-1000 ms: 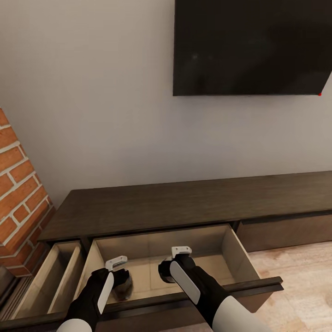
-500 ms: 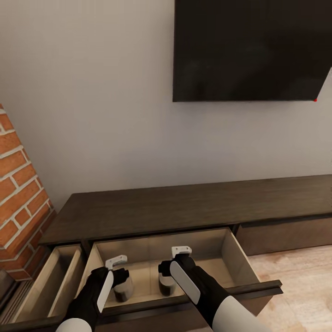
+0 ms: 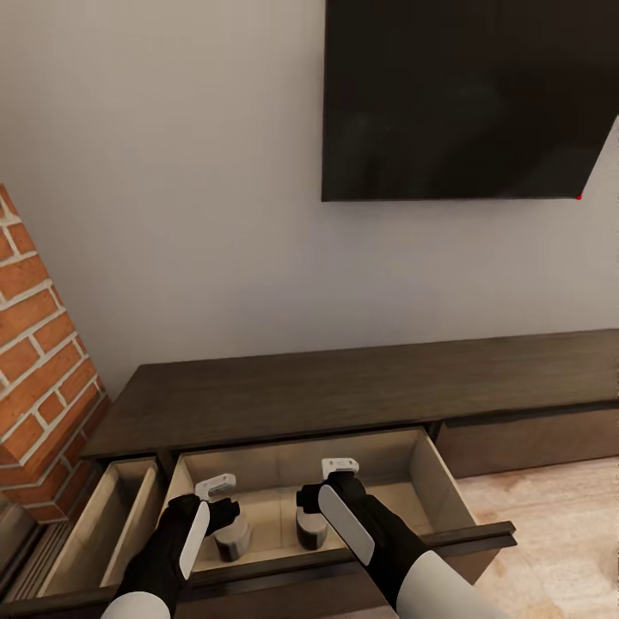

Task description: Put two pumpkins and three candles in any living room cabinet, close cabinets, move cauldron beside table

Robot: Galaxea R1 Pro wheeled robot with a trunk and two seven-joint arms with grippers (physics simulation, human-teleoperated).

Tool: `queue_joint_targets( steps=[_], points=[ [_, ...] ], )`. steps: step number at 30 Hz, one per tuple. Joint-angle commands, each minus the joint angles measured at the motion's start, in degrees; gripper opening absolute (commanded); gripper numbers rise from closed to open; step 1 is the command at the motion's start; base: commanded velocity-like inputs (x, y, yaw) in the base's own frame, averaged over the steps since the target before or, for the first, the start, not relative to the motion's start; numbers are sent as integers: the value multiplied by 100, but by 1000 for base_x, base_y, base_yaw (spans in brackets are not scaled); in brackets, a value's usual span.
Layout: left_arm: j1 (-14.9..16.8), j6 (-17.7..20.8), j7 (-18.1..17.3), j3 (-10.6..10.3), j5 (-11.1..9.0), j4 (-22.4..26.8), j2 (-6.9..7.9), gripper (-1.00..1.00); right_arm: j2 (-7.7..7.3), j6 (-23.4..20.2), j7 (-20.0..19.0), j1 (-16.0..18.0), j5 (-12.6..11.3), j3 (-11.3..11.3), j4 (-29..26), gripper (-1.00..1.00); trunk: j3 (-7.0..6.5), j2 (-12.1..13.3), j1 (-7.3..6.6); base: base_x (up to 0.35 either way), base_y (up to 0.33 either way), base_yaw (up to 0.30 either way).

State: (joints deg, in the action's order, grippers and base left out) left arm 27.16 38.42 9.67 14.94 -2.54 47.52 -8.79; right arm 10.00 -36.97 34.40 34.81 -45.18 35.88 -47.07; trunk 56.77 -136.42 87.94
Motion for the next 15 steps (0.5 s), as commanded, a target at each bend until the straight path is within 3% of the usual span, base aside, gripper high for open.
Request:
queue_joint_targets(
  steps=[1, 15],
  points=[
    [0, 2, 0, 0, 0, 1, 0, 100, 0, -1, 1, 0, -1, 0, -4, 100, -18, 42, -23, -22, 0, 0],
    [0, 49, 3, 5, 0, 26, 8, 100, 0, -49, 17, 0, 0, -8, -56, 100, -270, 603, -330, -3, 0, 0]
  ],
)
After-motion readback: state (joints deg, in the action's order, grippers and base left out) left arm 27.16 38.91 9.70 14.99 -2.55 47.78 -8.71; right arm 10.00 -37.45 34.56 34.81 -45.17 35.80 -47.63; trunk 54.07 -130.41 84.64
